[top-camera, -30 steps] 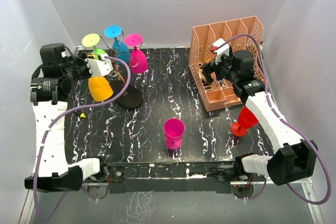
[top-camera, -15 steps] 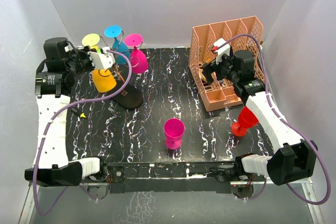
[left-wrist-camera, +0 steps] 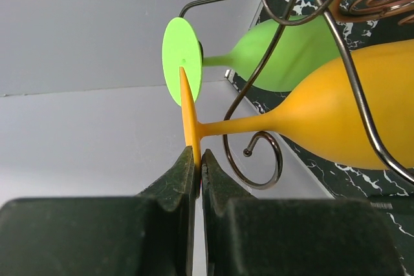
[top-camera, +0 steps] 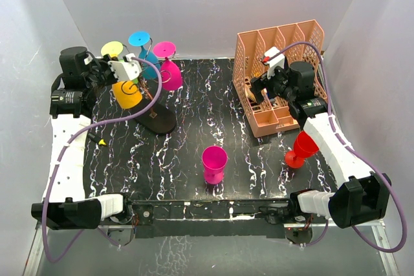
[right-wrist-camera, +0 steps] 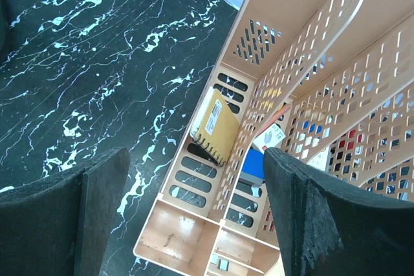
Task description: Place the wine glass upside down on the wine glass rack
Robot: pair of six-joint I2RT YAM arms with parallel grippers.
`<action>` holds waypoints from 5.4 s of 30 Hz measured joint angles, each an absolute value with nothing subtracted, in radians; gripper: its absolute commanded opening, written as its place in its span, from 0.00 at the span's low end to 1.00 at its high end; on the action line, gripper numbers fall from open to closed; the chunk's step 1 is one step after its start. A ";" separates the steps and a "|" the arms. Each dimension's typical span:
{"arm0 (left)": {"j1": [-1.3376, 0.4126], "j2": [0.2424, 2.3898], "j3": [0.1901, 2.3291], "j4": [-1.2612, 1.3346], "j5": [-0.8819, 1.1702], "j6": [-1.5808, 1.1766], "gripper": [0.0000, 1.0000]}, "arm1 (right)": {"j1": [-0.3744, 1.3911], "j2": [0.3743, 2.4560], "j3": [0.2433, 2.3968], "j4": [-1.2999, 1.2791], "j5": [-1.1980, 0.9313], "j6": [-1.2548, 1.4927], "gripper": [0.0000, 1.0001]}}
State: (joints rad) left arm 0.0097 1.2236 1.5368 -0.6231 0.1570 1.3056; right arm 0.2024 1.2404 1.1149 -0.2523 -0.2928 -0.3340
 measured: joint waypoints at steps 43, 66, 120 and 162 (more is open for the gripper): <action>0.004 1.194 1.438 -0.547 0.001 1.282 0.00 | 0.194 1.240 1.114 -0.253 -0.314 -0.334 0.91; 0.004 1.168 1.444 -0.637 0.015 1.263 0.00 | 0.183 1.240 1.114 -0.254 -0.337 -0.334 0.91; -0.022 1.167 1.470 -0.709 0.097 1.298 0.13 | 0.155 1.241 1.114 -0.258 -0.373 -0.330 0.91; -0.024 1.166 1.586 -0.895 0.175 1.253 0.61 | 0.148 1.246 1.104 -0.312 -0.399 -0.377 0.92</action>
